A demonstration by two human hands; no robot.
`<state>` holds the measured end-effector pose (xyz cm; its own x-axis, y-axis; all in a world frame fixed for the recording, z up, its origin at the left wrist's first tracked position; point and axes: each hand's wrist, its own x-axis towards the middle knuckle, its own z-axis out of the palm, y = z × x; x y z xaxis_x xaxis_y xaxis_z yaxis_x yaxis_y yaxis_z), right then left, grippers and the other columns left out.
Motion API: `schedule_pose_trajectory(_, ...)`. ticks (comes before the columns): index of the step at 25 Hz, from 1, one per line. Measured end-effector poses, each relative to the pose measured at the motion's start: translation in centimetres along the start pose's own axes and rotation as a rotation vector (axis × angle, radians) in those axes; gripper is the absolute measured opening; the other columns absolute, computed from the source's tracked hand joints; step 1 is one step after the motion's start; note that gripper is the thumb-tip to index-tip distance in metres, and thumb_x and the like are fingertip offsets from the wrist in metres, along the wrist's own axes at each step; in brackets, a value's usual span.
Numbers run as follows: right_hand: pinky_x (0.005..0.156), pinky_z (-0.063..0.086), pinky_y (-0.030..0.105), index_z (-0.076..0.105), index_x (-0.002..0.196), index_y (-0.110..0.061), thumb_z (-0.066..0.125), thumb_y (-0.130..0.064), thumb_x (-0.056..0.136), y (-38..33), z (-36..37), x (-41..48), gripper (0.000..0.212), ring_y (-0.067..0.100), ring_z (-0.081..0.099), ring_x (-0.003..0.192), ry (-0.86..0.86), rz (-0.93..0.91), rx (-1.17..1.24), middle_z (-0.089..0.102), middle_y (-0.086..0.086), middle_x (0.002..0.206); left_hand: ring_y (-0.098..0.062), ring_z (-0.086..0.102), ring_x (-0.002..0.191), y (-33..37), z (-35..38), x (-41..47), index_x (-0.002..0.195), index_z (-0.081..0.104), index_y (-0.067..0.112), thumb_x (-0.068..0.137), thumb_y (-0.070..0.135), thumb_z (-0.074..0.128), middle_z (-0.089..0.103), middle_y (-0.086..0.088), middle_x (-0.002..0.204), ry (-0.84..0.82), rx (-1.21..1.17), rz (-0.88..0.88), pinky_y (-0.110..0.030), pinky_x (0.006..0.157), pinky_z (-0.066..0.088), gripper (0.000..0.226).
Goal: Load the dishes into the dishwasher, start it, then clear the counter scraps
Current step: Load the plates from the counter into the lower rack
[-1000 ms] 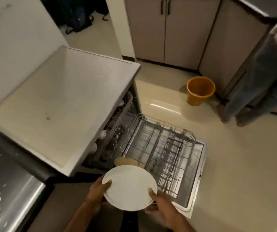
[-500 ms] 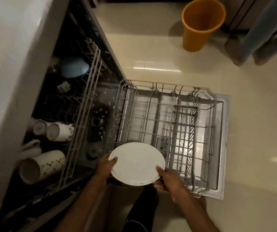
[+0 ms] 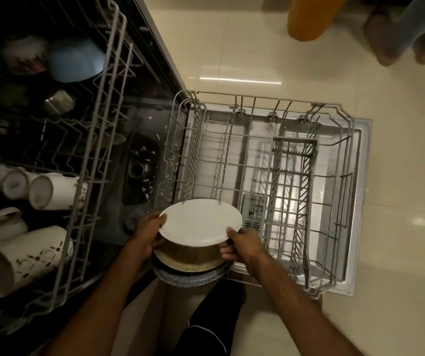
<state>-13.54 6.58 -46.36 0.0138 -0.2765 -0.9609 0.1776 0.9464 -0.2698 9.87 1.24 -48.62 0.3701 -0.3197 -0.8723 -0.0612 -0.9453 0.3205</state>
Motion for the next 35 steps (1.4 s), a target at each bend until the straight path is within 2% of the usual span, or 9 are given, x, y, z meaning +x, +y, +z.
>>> schedule_pose_trajectory(4, 0.043, 0.050, 0.022, 0.059, 0.109, 0.012, 0.043, -0.011, 0.105, -0.7, 0.5, 0.3, 0.028, 0.012, 0.054, 0.041, -0.019, -0.022, -0.138, 0.064, 0.011, 0.068, -0.014, 0.054, 0.075, -0.4, 0.0, 0.6, 0.119, 0.057, 0.019, 0.099, 0.013, 0.054, 0.061, -0.006, 0.097, 0.054, 0.046, -0.020, -0.028, 0.055, 0.043, 0.021)
schedule_pose_trajectory(7, 0.058, 0.055, 0.033, 0.057, 0.113, 0.012, 0.044, -0.014, 0.104, -0.3, 0.9, 0.4, 0.031, 0.018, 0.055, 0.052, 0.019, -0.055, -0.279, 0.070, 0.018, 0.079, -0.022, 0.060, 0.077, -0.8, 0.1, 0.1, 0.123, 0.056, 0.006, 0.098, 0.015, 0.056, 0.064, -0.009, 0.094, 0.074, 0.155, 0.005, -0.029, 0.052, 0.051, 0.027)
schedule_pose_trajectory(9, 0.072, 0.057, 0.040, 0.059, 0.115, 0.007, 0.045, -0.023, 0.104, -0.2, 0.9, 0.4, 0.035, 0.022, 0.061, 0.060, 0.053, -0.100, -0.370, 0.073, 0.021, 0.091, -0.038, 0.064, 0.098, -0.9, 0.1, -0.3, 0.129, 0.053, 0.000, 0.096, 0.021, 0.061, 0.065, -0.021, 0.115, 0.165, 0.349, 0.133, -0.044, 0.075, 0.057, 0.040)
schedule_pose_trajectory(11, 0.082, 0.057, 0.043, 0.062, 0.115, 0.003, 0.045, -0.032, 0.103, -0.2, 0.4, -0.7, 0.040, 0.028, 0.068, 0.078, 0.088, -0.149, -0.476, 0.073, 0.020, 0.100, -0.041, 0.058, 0.114, -0.9, -0.1, -1.6, 0.130, 0.053, 0.002, 0.093, 0.031, 0.064, 0.060, -0.022, 0.126, 0.307, 0.672, 0.295, -0.048, 0.094, 0.049, 0.048)
schedule_pose_trajectory(14, 0.086, 0.057, 0.046, 0.066, 0.104, 0.004, 0.046, -0.039, 0.102, -0.7, -0.9, -3.9, 0.047, 0.034, 0.069, 0.094, 0.122, -0.156, -0.632, 0.071, 0.019, 0.104, -0.041, 0.056, 0.112, -1.0, 0.3, -5.7, 0.121, 0.055, 0.004, 0.092, 0.030, 0.063, 0.060, -0.022, 0.121, 0.387, 0.851, 0.472, -0.048, 0.092, 0.047, 0.040)
schedule_pose_trajectory(21, 0.050, 0.050, 0.026, 0.067, 0.087, -0.007, 0.049, -0.023, 0.103, -5.6, -3.6, -17.1, 0.028, 0.019, 0.060, 0.055, 0.006, -0.288, -0.764, 0.072, 0.012, 0.079, -0.035, 0.061, 0.108, 1.5, 0.0, -22.3, 0.110, 0.065, 0.011, 0.096, 0.028, 0.056, 0.067, -0.015, 0.113, 0.376, 0.806, 0.611, -0.038, 0.087, 0.047, 0.024)
schedule_pose_trajectory(27, 0.052, 0.043, 0.027, 0.063, 0.112, -0.006, 0.052, -0.018, 0.101, -8.3, -2.1, -33.6, 0.020, 0.021, 0.058, 0.058, -0.184, -0.453, -0.824, 0.073, 0.016, 0.088, -0.032, 0.066, 0.097, -0.2, -5.4, -41.9, 0.099, 0.066, 0.016, 0.097, 0.038, 0.049, 0.070, -0.008, 0.101, 0.496, 0.351, 0.429, -0.037, 0.080, 0.053, 0.028)
schedule_pose_trajectory(31, 0.050, 0.041, 0.022, 0.067, 0.104, -0.003, 0.051, -0.017, 0.102, -7.0, 2.3, -43.7, 0.022, 0.015, 0.056, 0.055, -0.383, -0.570, -0.899, 0.067, 0.013, 0.082, -0.024, 0.068, 0.085, -3.9, -11.5, -51.8, 0.092, 0.069, 0.017, 0.096, 0.036, 0.054, 0.071, 0.002, 0.083, 0.660, 0.041, 0.454, -0.034, 0.074, 0.054, 0.025)
schedule_pose_trajectory(35, 0.045, 0.035, 0.018, 0.065, 0.092, -0.003, 0.049, -0.013, 0.102, -1.5, 9.7, -49.0, 0.021, 0.015, 0.050, 0.049, -0.570, -0.643, -1.014, 0.064, 0.018, 0.079, -0.022, 0.069, 0.089, -10.4, -18.9, -57.6, 0.092, 0.071, 0.018, 0.093, 0.040, 0.056, 0.074, 0.001, 0.086, 0.892, -0.207, 0.389, -0.036, 0.077, 0.055, 0.027)
